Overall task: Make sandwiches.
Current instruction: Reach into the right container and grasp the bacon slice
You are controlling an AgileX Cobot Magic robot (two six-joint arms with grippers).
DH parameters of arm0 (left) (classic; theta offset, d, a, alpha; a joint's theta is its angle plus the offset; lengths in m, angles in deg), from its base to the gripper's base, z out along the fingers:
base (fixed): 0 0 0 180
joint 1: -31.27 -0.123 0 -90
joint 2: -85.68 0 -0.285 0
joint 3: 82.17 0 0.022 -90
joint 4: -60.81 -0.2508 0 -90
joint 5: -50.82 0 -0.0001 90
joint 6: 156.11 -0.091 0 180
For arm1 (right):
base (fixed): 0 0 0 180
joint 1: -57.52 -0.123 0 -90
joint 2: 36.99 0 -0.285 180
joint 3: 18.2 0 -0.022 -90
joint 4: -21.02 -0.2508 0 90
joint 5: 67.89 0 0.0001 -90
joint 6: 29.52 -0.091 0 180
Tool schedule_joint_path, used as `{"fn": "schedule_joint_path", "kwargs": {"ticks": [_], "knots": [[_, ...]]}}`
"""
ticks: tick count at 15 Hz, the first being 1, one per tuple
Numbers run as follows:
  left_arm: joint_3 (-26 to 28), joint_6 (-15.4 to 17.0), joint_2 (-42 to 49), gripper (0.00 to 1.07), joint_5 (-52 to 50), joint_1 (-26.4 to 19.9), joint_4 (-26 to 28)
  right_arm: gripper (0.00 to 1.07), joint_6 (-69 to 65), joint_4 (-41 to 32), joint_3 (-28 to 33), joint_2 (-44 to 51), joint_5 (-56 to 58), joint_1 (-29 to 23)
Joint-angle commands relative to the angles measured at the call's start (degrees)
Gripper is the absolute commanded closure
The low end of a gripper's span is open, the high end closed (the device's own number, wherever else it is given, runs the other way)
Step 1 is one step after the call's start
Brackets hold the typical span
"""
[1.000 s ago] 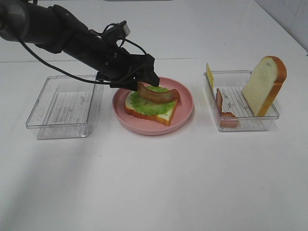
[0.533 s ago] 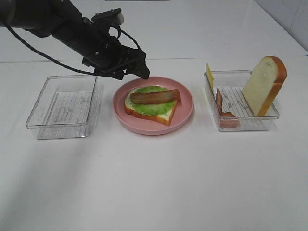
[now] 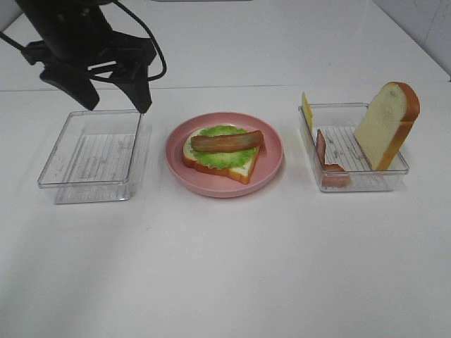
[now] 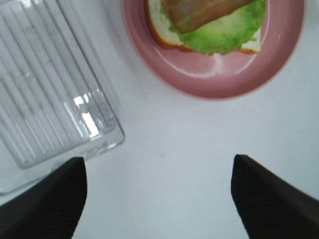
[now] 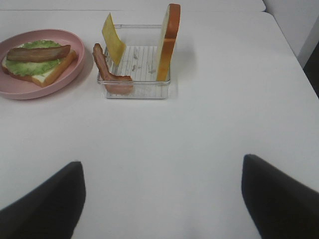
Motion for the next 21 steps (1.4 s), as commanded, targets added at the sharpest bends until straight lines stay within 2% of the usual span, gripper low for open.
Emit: {"fn": "schedule_joint_path", "kwargs": {"ticks": [1,3,6,8,9,10,12,16,17,18,21], "knots": [[0.4,1.72,3.72,0.31,6.19,0.34,-1.26,0.27,0.69,0.17,0.0,0.92,0.06,0.4],[-0.17,1.72,9.28,0.31,8.42,0.34,-1.78,0.27,0.69,0.17,0.0,0.92,0.06,0.4],[-4.58,2.81,18.62,0.31,8.37,0.34,-1.78,0.27,0.69,0.17,0.0,0.92,0.06,0.4],[-11.17,3.32,26.93,0.31,8.31,0.34,-1.78,0.27,0.69,0.17,0.0,0.92,0.06,0.4],[-19.25,4.07,36.15,0.31,8.31,0.34,-1.78,0.27,0.69,0.17,0.0,0.92,0.06,0.4],[-21.54,4.35,38.79,0.31,8.31,0.34,-1.78,0.27,0.69,0.17,0.0,0.92,0.06,0.4],[-29.74,5.21,49.96,0.31,8.31,0.34,-1.78,0.27,0.69,0.17,0.0,0.92,0.06,0.4],[-40.51,5.33,68.18,0.31,8.31,0.34,-1.78,0.27,0.69,0.17,0.0,0.92,0.06,0.4],[-45.55,5.33,79.41,0.31,8.31,0.34,-1.78,0.27,0.69,0.17,0.0,0.92,0.06,0.4],[-48.24,5.33,84.74,0.31,8.14,0.34,-1.78,0.27,0.69,0.17,0.0,0.92,0.06,0.4],[-53.57,4.64,97.75,0.31,7.05,0.34,-2.86,0.27,0.69,0.17,0.0,0.92,0.06,0.4]]}}
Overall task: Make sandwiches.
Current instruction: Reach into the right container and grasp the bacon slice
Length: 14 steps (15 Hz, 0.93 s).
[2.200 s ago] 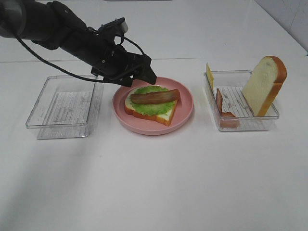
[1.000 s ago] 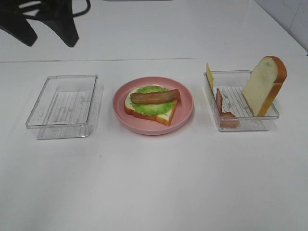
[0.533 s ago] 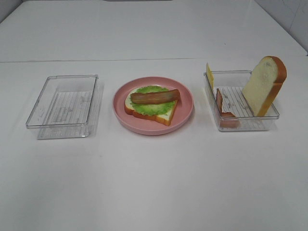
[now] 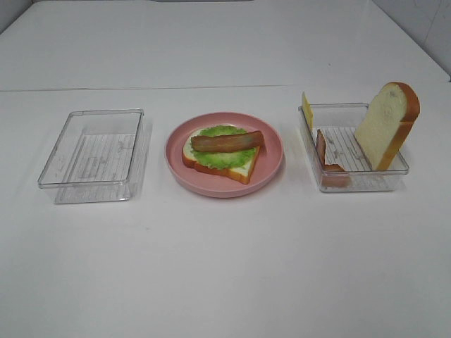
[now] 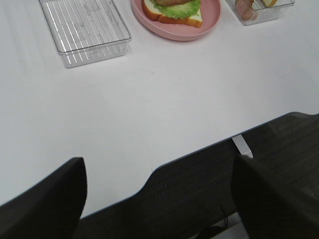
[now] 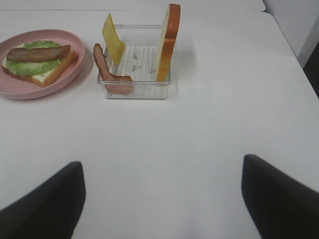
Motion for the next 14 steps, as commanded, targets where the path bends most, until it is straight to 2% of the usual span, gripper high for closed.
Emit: {"fn": "schedule_joint_path", "kwargs": {"ticks": [1,4,6,10,13,14], "knots": [[-3.9,-0.23,9.57,0.31,2.75,0.34,-2.06,0.27,0.69,0.17,0.0,0.92,0.06,0.4],[-6.88,-0.4,17.13,0.31,2.41,0.34,-5.04,0.27,0.69,0.17,0.0,0.92,0.06,0.4],[-8.25,-1.43,16.79,0.31,1.32,0.34,-6.7,0.27,0.69,0.17,0.0,0.57,0.0,0.4],[-11.23,-2.52,16.84,0.31,-6.99,0.34,-6.76,0.27,0.69,0.34,-0.17,-2.86,-0.17,0.4],[-13.06,-3.38,16.73,0.31,-9.97,0.34,-5.44,0.29,0.69,0.29,-1.38,-11.23,-3.15,0.4],[-13.06,-3.78,16.73,0.31,-9.97,0.34,-5.44,0.29,0.69,-0.17,-1.78,-16.67,-8.02,0.4]]}}
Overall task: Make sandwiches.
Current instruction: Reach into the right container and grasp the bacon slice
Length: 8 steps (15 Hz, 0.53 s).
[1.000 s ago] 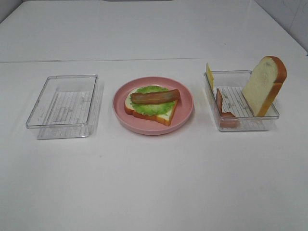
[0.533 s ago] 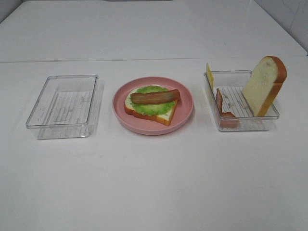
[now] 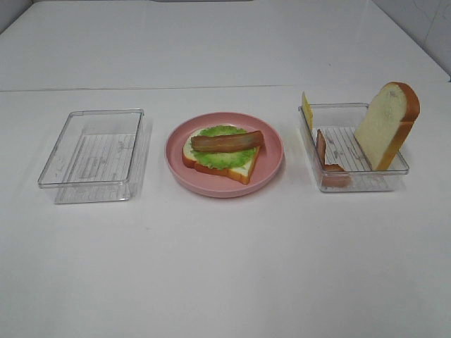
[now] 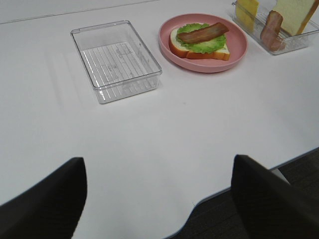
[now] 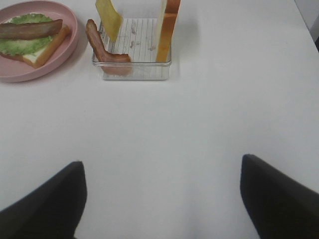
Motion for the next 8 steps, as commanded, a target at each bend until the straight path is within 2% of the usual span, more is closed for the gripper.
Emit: {"fn": "schedule_joint_path", "kwargs": {"ticks": [1,3,5,8], "knots": [[-0.17,-1.03,1.2,0.31,-0.92,0.34,0.4,0.29,0.69,-0.86,-0.97,-6.93,-6.93,0.4],[-0.17,-3.15,1.15,0.31,-0.8,0.34,0.4,0.29,0.74,-2.75,-3.27,-16.27,-11.29,0.4],[-0.17,-3.15,1.15,0.31,-0.8,0.34,0.06,0.29,0.74,-5.9,-8.54,-27.9,-11.12,0.4],[-0.17,-3.15,1.15,0.31,-0.8,0.34,-0.11,0.29,2.01,-10.43,-14.84,-40.28,-10.2,0.4]]}}
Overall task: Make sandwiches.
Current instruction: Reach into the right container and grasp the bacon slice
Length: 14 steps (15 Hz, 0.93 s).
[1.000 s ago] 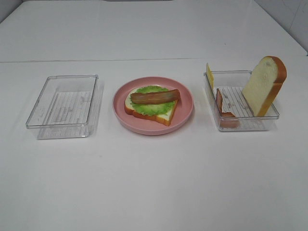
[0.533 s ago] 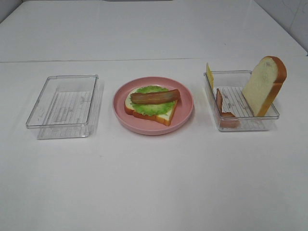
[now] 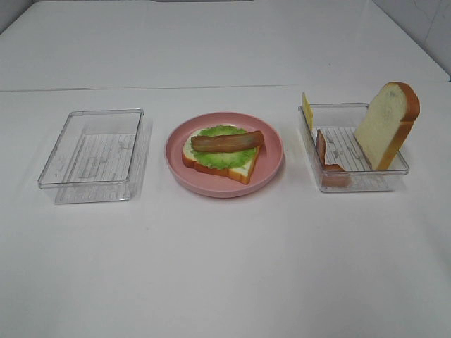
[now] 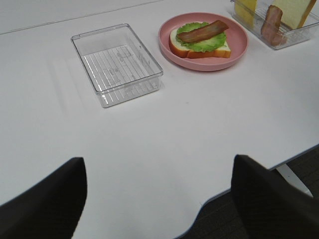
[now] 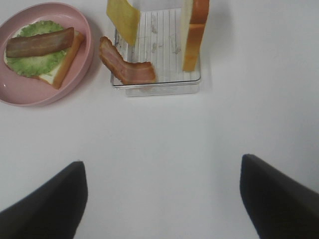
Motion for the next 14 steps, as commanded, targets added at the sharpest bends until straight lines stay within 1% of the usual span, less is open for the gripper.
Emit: {"fn": "schedule_joint_path", "kwargs": {"ticks": [1,2,3,6,8,9,10,11,13,14], "knots": [[-0.17,-0.34,1.15,0.31,-0.69,0.34,-0.06,0.29,5.27,-4.7,-7.96,-14.55,1.49,0.4],[-0.17,-0.34,1.15,0.31,-0.69,0.34,-0.06,0.29,6.42,-5.44,-10.26,-18.74,2.35,0.4],[-0.17,-0.34,1.15,0.31,-0.69,0.34,-0.06,0.29,6.59,-5.61,-11.57,-20.34,2.64,0.4],[-0.17,-0.34,1.15,0.31,-0.69,0.34,-0.06,0.29,6.59,-6.13,-19.54,-30.08,7.56,0.34],[-0.17,-0.34,1.15,0.31,-0.69,0.34,-0.06,0.29,6.36,-9.17,-25.32,-36.9,10.2,0.34],[-0.17,-0.34,1.15,0.31,-0.69,0.34,-0.06,0.29,6.36,-10.14,-26.59,-38.5,10.6,0.34],[-0.17,-0.34,1.15,0.31,-0.69,0.34,-0.06,0.29,6.3,-13.41,-30.88,-43.89,13.35,0.29],[-0.17,-0.34,1.15,0.31,-0.69,0.34,-0.06,0.3,6.3,-14.67,-32.6,-45.95,14.04,0.17],[-0.17,-0.34,1.15,0.31,-0.69,0.34,-0.06,0.33,4.93,-13.87,-35.75,-49.27,13.92,-1.66],[-0.17,-0.34,1.15,0.31,-0.69,0.34,-0.06,0.33,4.81,-12.61,-37.82,-51.17,13.81,-3.78]]}}
